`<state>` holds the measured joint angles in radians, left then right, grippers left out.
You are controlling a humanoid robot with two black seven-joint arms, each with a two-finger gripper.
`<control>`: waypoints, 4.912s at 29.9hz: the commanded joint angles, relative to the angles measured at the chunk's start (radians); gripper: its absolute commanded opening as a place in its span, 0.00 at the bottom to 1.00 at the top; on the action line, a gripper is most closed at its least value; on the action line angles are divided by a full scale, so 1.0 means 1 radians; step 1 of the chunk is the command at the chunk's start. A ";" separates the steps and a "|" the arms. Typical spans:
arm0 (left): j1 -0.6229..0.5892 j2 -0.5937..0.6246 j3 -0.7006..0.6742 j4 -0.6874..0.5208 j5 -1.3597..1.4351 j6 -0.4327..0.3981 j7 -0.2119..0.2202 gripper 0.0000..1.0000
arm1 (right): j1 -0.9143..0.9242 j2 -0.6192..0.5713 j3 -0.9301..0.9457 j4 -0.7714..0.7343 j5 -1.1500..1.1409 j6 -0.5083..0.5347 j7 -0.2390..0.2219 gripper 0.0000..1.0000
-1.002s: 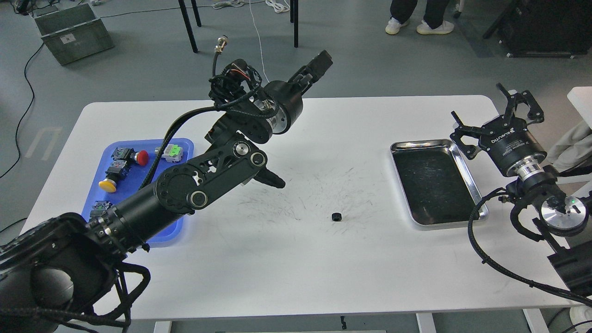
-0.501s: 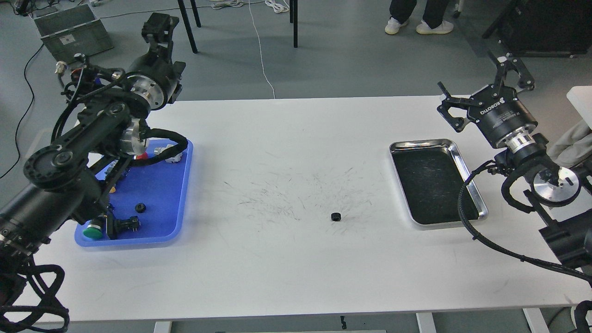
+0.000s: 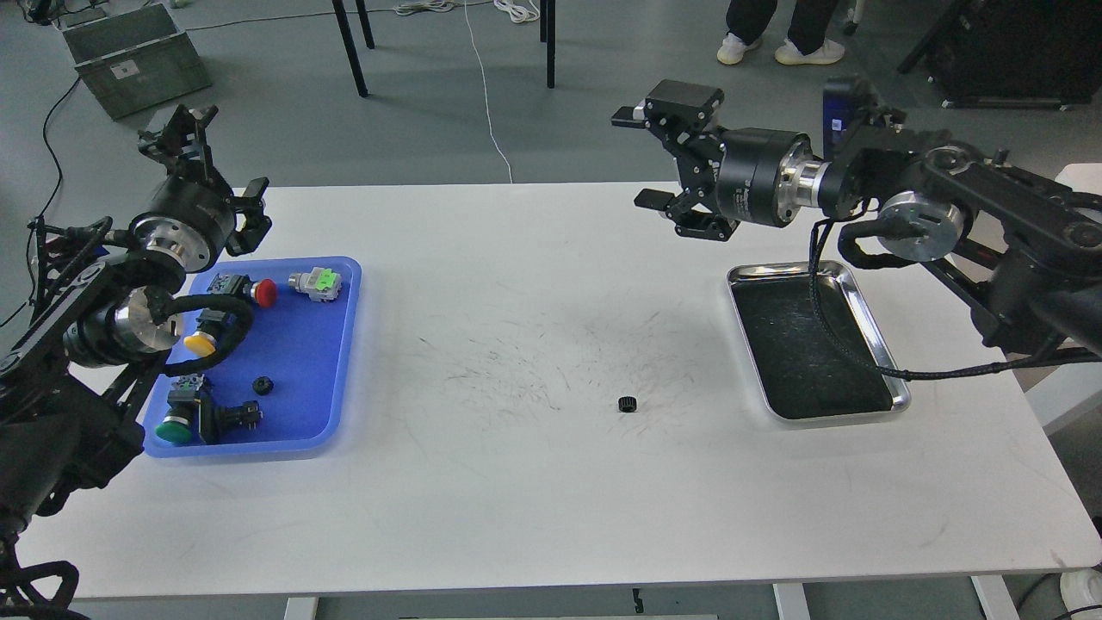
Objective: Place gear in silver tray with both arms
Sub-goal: 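Reach the right gripper to the black gear and grasp it, then carry the gear with the right gripper over the silver tray, then open the right gripper to drop the gear into the silver tray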
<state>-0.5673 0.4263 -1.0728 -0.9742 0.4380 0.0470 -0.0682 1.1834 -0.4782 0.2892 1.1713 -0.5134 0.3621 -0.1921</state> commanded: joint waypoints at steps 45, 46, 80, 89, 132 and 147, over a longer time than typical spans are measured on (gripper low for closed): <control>0.030 0.049 0.039 -0.011 0.045 -0.001 -0.021 0.98 | 0.206 0.317 -0.772 0.002 -0.456 0.012 -0.003 0.83; 0.030 0.048 0.039 -0.011 0.045 -0.001 -0.024 0.98 | 0.202 0.317 -0.772 0.001 -0.461 0.012 -0.003 0.82; 0.032 0.046 0.040 -0.011 0.047 0.002 -0.028 0.98 | 0.202 0.300 -0.777 0.007 -0.468 0.046 0.008 0.02; 0.033 0.051 0.040 -0.011 0.047 0.002 -0.028 0.98 | 0.228 0.267 -0.748 0.021 -0.461 0.044 0.008 0.02; 0.029 0.023 0.053 -0.014 0.076 0.019 -0.028 0.98 | 0.004 0.084 -0.676 -0.389 -0.766 -0.077 0.141 0.04; 0.030 0.022 0.054 -0.014 0.077 0.019 -0.028 0.98 | 0.024 -0.059 -0.526 -0.265 -0.748 -0.101 0.145 0.95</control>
<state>-0.5371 0.4493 -1.0185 -0.9880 0.5155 0.0659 -0.0966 1.2053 -0.4933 -0.2778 0.8590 -1.2648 0.2585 -0.0470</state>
